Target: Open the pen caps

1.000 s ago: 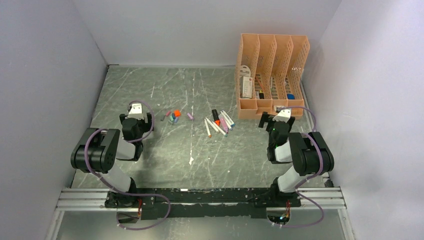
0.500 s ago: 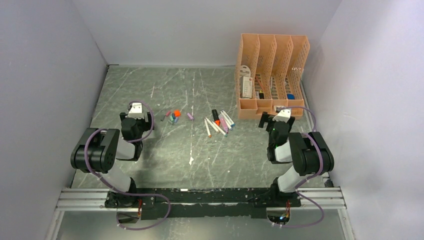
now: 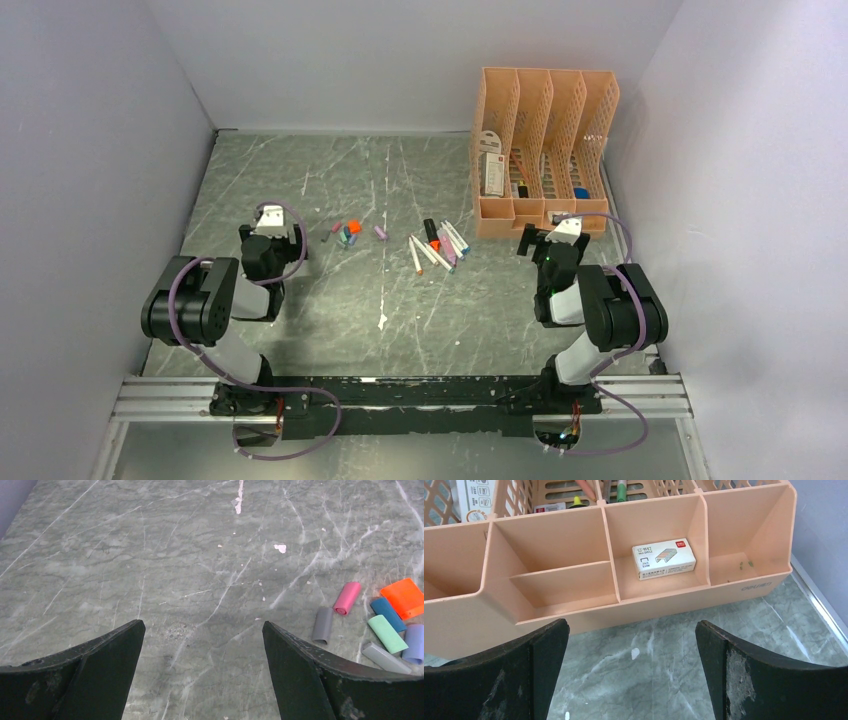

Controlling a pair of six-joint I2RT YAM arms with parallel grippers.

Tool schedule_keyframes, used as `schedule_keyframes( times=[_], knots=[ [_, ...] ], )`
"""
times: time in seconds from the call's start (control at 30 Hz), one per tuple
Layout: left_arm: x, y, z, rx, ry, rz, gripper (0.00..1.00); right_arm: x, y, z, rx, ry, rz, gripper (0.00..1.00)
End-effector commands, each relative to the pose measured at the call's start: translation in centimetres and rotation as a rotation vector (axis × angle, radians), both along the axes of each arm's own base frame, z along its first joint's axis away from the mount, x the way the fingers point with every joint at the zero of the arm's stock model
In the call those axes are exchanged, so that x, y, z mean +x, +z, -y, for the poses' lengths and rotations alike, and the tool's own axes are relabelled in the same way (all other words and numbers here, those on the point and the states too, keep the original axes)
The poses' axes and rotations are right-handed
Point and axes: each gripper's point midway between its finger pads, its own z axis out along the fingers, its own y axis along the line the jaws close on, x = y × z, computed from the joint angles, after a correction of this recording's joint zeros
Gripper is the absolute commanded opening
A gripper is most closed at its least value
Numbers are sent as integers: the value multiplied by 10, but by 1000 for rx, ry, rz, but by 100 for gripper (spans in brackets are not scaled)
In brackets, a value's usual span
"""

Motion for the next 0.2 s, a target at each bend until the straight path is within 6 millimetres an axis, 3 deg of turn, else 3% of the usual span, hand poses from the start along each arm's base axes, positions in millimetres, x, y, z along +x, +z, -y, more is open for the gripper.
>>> schedule_keyframes(
  times=[0.0,0.17],
  knots=[
    [9,16,2,-8,-22,61,100,5,6,0,-15,-3,23,100],
    [9,16,2,-4,-20,65,100,4,6,-2,-14,6,24,100]
  ],
)
